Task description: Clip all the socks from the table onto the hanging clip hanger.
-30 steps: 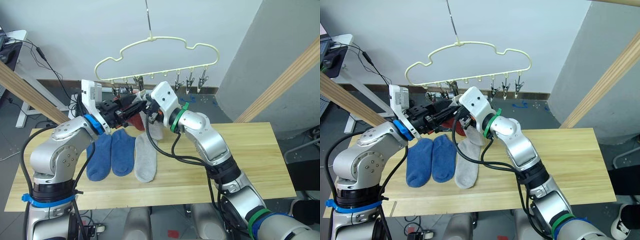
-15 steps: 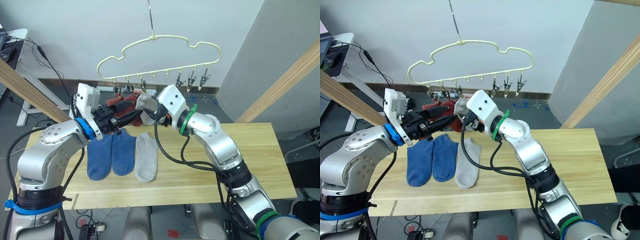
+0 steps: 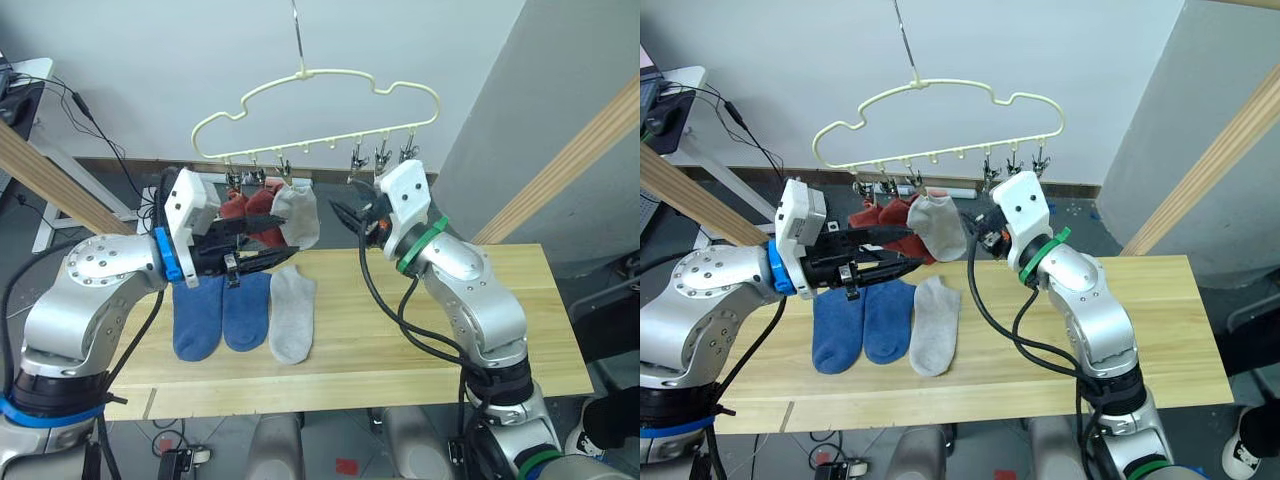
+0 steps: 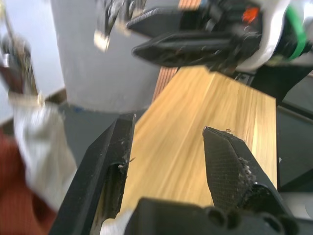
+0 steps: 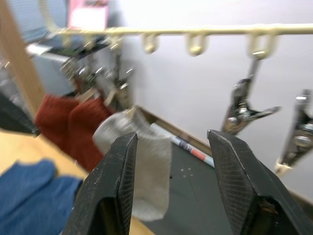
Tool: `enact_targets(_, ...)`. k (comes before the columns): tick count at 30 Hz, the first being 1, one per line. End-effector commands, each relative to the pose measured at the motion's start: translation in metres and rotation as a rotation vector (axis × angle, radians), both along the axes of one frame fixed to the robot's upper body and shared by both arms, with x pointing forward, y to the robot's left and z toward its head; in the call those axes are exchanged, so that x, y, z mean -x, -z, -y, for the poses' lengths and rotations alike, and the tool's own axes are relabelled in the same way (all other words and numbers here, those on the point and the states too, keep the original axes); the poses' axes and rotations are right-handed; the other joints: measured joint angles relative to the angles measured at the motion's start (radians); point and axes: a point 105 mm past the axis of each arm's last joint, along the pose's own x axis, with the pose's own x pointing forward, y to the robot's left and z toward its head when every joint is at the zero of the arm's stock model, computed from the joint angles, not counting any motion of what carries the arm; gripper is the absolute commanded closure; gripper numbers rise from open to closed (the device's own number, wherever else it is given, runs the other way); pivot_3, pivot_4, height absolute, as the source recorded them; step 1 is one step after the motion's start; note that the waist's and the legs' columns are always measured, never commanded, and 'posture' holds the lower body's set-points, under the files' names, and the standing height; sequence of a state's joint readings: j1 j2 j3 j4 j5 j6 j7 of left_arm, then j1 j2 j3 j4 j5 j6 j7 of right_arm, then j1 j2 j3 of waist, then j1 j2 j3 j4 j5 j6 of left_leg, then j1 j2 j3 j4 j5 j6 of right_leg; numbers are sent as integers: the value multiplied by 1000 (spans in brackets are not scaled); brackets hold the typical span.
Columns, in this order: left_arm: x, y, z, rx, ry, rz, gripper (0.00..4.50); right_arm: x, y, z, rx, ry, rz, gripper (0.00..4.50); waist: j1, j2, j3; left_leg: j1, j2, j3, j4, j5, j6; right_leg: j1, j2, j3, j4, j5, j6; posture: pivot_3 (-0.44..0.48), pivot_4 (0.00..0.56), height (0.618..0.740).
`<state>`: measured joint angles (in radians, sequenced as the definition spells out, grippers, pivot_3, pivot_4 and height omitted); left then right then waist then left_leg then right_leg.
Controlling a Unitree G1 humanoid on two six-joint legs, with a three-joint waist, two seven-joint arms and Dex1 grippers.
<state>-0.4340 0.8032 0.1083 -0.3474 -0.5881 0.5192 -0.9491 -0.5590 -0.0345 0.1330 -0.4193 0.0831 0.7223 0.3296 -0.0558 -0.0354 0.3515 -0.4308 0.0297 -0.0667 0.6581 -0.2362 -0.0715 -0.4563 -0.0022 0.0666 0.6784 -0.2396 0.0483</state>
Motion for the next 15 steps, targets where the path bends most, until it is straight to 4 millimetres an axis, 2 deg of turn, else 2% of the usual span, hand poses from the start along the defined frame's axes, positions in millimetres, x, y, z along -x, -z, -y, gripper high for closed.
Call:
enact_targets(1,1,-9,6,16,21,33,2012,3,-14,6,-57,40,25,2152,0,0,0,0,0,0,0,0,0,0,0,0,0,0,0,-31,322,735)
enact_targets(9,-2,-8,9,22,25,41,2012,-3,-12,9,-87,78,-20,2152,-1,0,0,0,0,0,0,0,0,0,0,0,0,0,0,-36,319,735)
enact_targets(15,-5,-16,11,60,22,53,2012,-9,-16,3,-89,61,-26,2152,-1,0,0,0,0,0,0,0,0,0,0,0,0,0,0,-38,314,735)
